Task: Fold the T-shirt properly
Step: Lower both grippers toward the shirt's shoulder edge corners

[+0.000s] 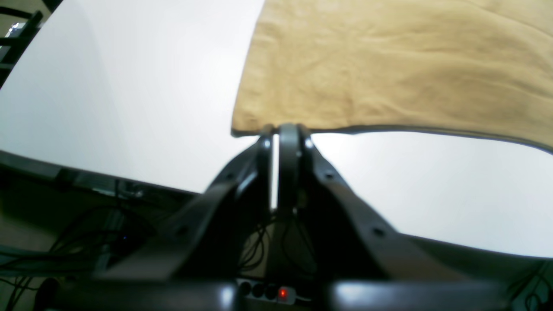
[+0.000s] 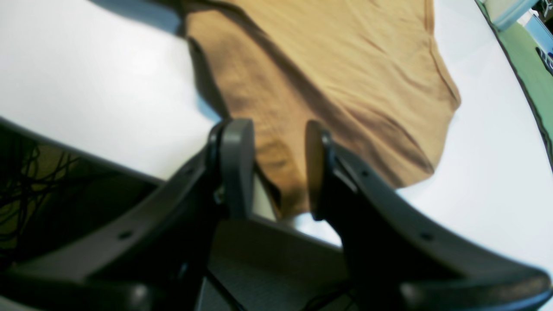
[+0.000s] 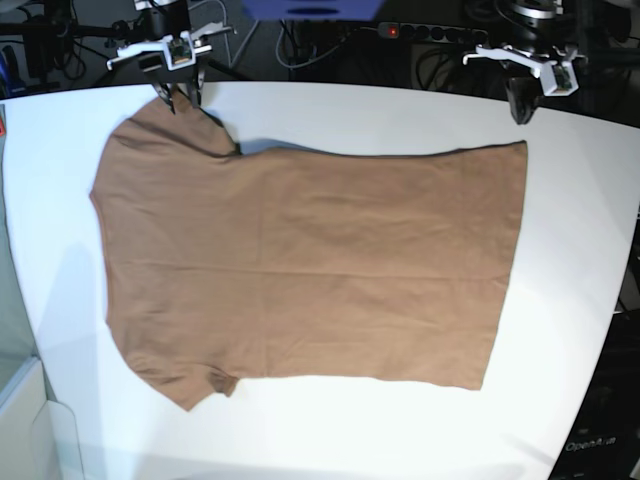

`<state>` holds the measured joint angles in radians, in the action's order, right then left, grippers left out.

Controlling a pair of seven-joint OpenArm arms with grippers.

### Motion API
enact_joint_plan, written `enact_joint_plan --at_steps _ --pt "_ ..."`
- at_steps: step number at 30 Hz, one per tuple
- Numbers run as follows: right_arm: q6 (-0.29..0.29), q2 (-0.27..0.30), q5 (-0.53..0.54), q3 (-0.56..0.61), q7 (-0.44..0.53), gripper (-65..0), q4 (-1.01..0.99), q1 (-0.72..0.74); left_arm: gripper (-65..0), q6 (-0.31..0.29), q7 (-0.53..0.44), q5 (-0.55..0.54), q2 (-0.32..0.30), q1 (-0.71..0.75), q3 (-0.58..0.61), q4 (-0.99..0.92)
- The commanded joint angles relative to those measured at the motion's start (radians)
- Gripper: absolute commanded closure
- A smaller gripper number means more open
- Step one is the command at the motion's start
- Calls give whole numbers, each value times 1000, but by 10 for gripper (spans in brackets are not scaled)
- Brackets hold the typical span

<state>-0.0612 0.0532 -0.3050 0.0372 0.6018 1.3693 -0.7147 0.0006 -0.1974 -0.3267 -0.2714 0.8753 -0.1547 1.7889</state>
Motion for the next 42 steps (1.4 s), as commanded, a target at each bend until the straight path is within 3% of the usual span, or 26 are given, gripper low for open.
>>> enact_joint_plan --at_steps 1,8,16,23,42 --pt "21 17 -24 -4 -108 -209 -17 -16 -12 -1 -27 -1 -6 11 -4 16" --pt "21 26 -23 -4 -112 -209 -17 -19 -12 -1 -27 -1 -6 12 -4 16" --pt "21 27 -26 -4 -227 -203 -17 -16 -12 -1 -27 -1 -6 12 -4 16" --pt "21 38 -26 -4 -309 -6 -15 -7 -12 -1 -27 -1 -6 11 -4 16" --pt "16 40 -27 -4 -320 -4 229 -56 -12 -1 -30 -1 -6 12 -4 25"
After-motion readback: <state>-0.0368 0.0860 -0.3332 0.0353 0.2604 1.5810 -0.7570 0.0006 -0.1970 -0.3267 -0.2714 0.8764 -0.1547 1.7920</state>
